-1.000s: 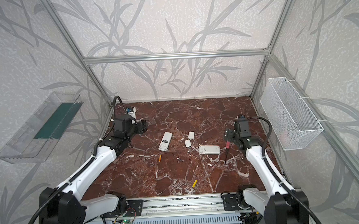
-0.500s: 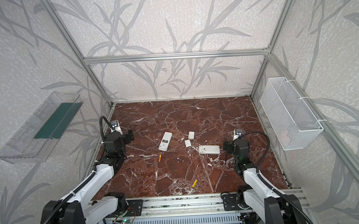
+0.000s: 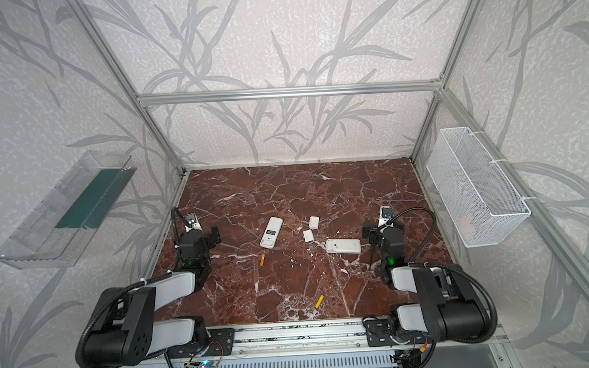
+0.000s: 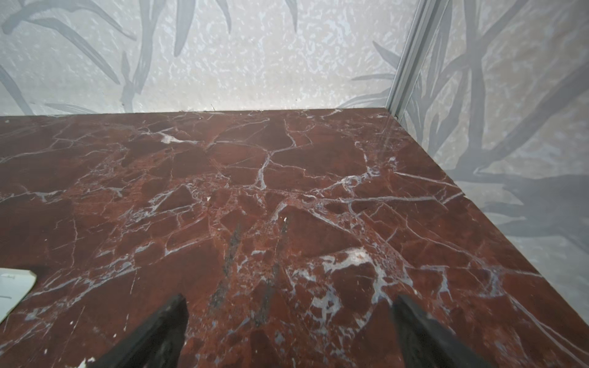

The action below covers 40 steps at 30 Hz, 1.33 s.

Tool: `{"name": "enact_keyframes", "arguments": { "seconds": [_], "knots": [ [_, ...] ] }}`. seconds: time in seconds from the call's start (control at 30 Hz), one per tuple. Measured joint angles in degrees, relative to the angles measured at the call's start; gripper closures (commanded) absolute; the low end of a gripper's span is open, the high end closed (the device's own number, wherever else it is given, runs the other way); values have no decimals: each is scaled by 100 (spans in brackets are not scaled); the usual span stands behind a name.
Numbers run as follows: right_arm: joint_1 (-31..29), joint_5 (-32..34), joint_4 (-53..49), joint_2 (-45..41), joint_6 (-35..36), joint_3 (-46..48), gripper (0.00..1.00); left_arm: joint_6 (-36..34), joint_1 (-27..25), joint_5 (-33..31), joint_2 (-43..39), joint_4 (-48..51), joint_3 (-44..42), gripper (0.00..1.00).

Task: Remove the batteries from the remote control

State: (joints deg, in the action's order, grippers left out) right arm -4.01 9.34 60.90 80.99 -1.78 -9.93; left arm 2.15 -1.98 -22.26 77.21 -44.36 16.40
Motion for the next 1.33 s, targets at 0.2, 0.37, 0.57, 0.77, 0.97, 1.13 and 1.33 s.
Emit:
{"name": "enact_keyframes", "arguments": {
  "seconds": [0.2, 0.37, 0.57, 0.77, 0.97, 1.13, 1.33],
  "knots": [
    [0, -72, 1150, 1174, 26, 83, 1, -2, 35, 446, 999, -1248, -7, 1],
    [0, -81, 1488, 1268, 39, 57, 1, -11, 35, 636, 1322, -1661, -55, 1],
    [-7, -37, 1145, 1217, 42, -262, 1, 17, 35, 564, 1320, -1355, 372, 1],
    [-28, -39, 876, 1152, 96, -461, 1, 24, 35, 551, 1320, -1257, 402, 0],
    [-33, -48, 662, 1152, 129, -479, 1, 24, 35, 540, 1320, -1255, 402, 1],
    [-33, -210, 326, 1152, 184, -680, 1, 24, 39, 540, 1320, -1241, 402, 1],
    [-39, -743, -219, 1117, 391, -1064, 1, 26, 39, 542, 1320, -1156, 402, 1]
  ]
}}
